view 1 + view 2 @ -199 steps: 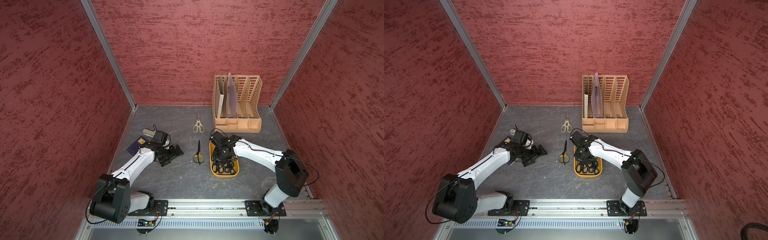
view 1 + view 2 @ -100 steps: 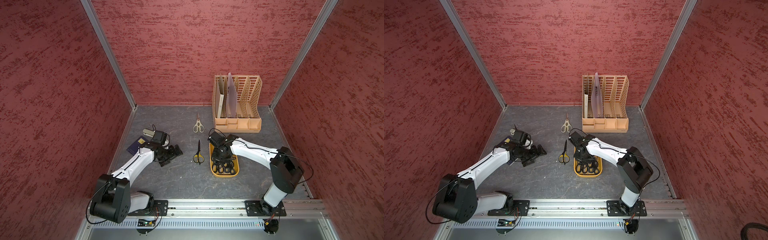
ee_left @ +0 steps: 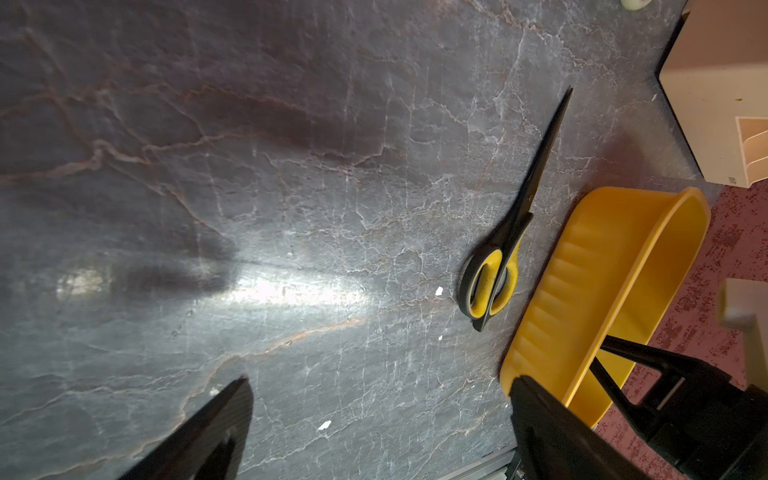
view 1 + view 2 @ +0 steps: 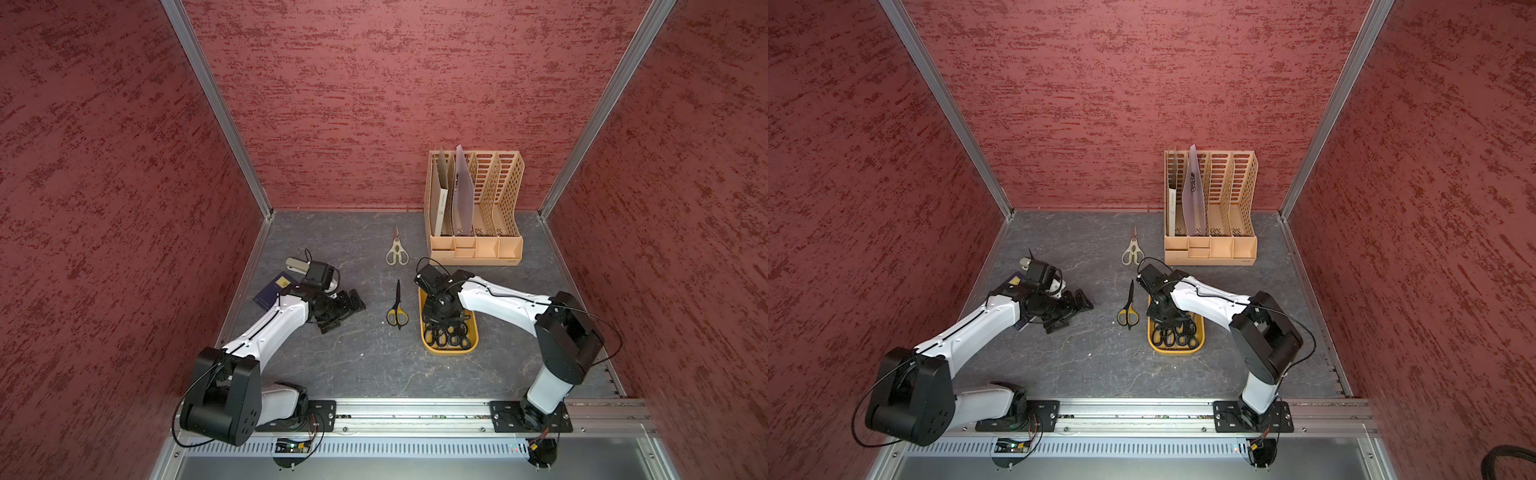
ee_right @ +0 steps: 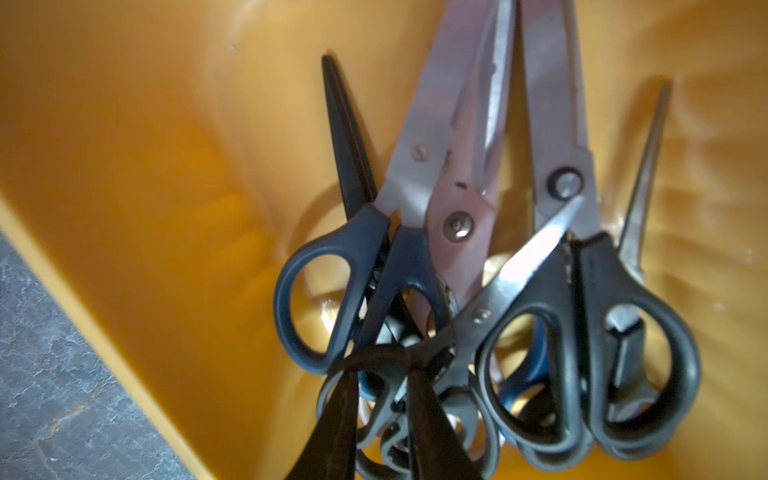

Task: Take the scissors out of the storage box
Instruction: Pick up the scissors from the storage box.

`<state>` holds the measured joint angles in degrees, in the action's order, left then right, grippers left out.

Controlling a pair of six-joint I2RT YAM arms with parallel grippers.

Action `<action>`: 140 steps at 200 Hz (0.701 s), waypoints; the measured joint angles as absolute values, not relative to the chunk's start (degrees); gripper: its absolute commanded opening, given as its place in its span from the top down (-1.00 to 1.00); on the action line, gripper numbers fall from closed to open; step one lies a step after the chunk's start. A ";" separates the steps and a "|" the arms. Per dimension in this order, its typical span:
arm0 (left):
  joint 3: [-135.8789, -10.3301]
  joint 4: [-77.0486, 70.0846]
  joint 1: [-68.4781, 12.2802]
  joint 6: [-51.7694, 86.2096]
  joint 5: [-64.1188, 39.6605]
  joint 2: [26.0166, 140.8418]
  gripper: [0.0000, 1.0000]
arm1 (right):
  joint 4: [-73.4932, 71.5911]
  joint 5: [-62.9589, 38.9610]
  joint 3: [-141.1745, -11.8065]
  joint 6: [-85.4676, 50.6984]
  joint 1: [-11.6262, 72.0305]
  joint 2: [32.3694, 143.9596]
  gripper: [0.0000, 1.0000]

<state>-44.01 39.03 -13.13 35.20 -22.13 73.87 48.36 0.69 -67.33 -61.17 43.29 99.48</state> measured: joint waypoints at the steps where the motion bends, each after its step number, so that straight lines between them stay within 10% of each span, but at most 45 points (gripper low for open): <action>1: -44.01 39.03 -13.13 35.20 -22.13 73.87 -0.99 | 48.31 0.69 -67.31 -61.17 43.29 99.48 0.51; 74: -43.90 39.64 -13.10 35.27 -21.96 73.25 -0.99 | 47.29 0.64 -66.59 -60.40 43.29 99.44 0.60; 140: -43.90 39.62 -13.08 35.57 -21.98 72.69 -0.99 | 48.99 0.73 -66.22 -60.71 43.29 97.36 0.19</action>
<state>-43.90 39.62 -13.08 35.57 -21.98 72.69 48.99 0.73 -66.22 -60.71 43.29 97.36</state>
